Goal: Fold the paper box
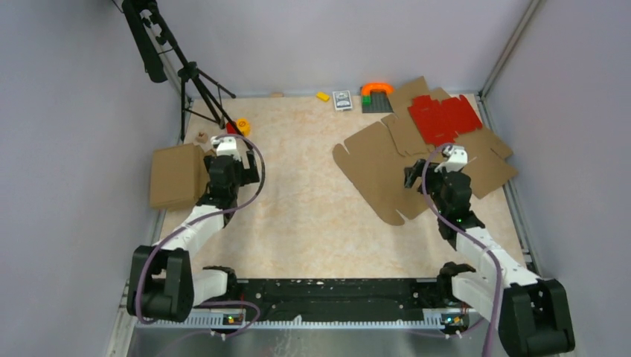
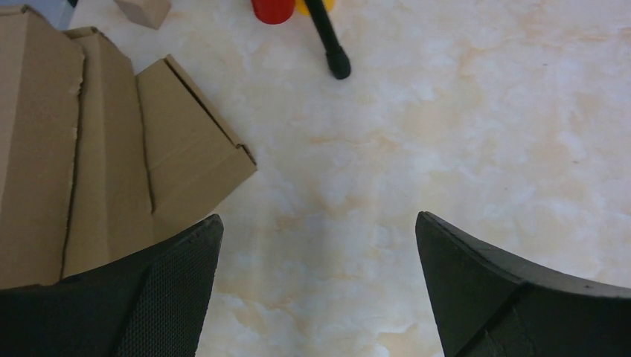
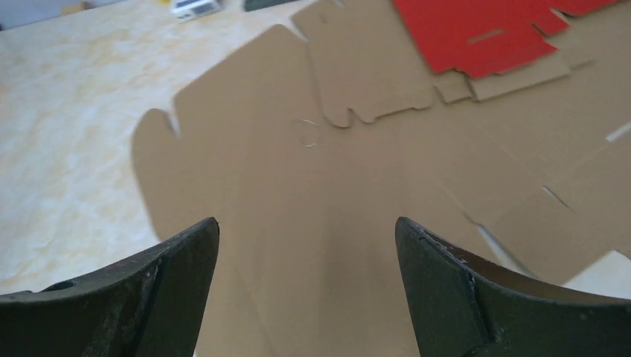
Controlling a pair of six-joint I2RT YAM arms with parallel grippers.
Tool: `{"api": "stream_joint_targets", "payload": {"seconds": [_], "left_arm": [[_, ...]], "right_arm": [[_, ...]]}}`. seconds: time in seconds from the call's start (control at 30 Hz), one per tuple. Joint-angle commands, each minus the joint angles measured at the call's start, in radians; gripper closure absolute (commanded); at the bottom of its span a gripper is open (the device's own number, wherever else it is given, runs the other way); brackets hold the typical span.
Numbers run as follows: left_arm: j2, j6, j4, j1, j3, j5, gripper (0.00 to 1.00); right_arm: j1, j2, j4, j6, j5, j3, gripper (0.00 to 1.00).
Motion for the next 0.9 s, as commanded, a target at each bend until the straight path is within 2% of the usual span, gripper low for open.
{"api": "stream_joint_targets", "payload": {"seconds": [0.0, 0.1, 0.2, 0.27, 0.33, 0.4, 0.43, 0.47, 0.5, 0.57, 0.6, 0.63, 0.67, 0.77, 0.87], "left_arm": [[0.063, 0.095, 0.239, 0.024, -0.045, -0.091, 0.01], [0.136, 0.104, 0.334, 0.071, -0.064, -0.07, 0.01], [0.211, 0.033, 0.498, 0.217, -0.106, 0.097, 0.01], [0.237, 0.006, 0.598, 0.269, -0.143, 0.182, 0.01], [0.251, 0.025, 0.604, 0.273, -0.138, 0.249, 0.01], [0.263, 0.043, 0.556, 0.273, -0.111, 0.279, 0.01], [0.266, 0.05, 0.538, 0.269, -0.102, 0.286, 0.01], [0.266, 0.053, 0.537, 0.267, -0.103, 0.286, 0.01], [0.263, 0.056, 0.548, 0.261, -0.114, 0.283, 0.02], [0.258, 0.087, 0.639, 0.227, -0.172, 0.253, 0.01], [0.263, 0.089, 0.7, 0.219, -0.208, 0.233, 0.01], [0.286, 0.091, 0.794, 0.218, -0.239, 0.221, 0.02], [0.31, 0.092, 0.883, 0.218, -0.256, 0.212, 0.02], [0.271, 0.088, 0.754, 0.215, -0.23, 0.208, 0.01], [0.277, 0.092, 0.777, 0.214, -0.23, 0.208, 0.01]], "right_arm": [[-0.108, 0.092, 0.165, -0.06, -0.104, -0.017, 0.14], [-0.113, 0.145, 0.314, -0.179, -0.007, -0.068, 0.14], [-0.145, 0.235, 0.539, -0.252, 0.017, -0.161, 0.14], [-0.169, 0.324, 0.7, -0.256, 0.046, -0.184, 0.14], [-0.174, 0.372, 0.667, -0.275, 0.049, -0.142, 0.15], [-0.185, 0.469, 0.804, -0.292, 0.059, -0.167, 0.16], [-0.198, 0.566, 0.905, -0.27, 0.061, -0.186, 0.17], [-0.198, 0.56, 0.973, -0.271, 0.062, -0.195, 0.18], [-0.198, 0.529, 0.867, -0.277, 0.028, -0.182, 0.2], [-0.198, 0.556, 0.894, -0.277, 0.012, -0.171, 0.19], [-0.198, 0.541, 0.844, -0.272, 0.043, -0.159, 0.14], [-0.197, 0.55, 0.863, -0.273, 0.052, -0.158, 0.07], [-0.195, 0.556, 0.892, -0.274, 0.06, -0.168, 0.05], [-0.178, 0.556, 0.905, -0.277, 0.071, -0.175, 0.05], [-0.176, 0.552, 0.899, -0.278, 0.072, -0.176, 0.04]]}}
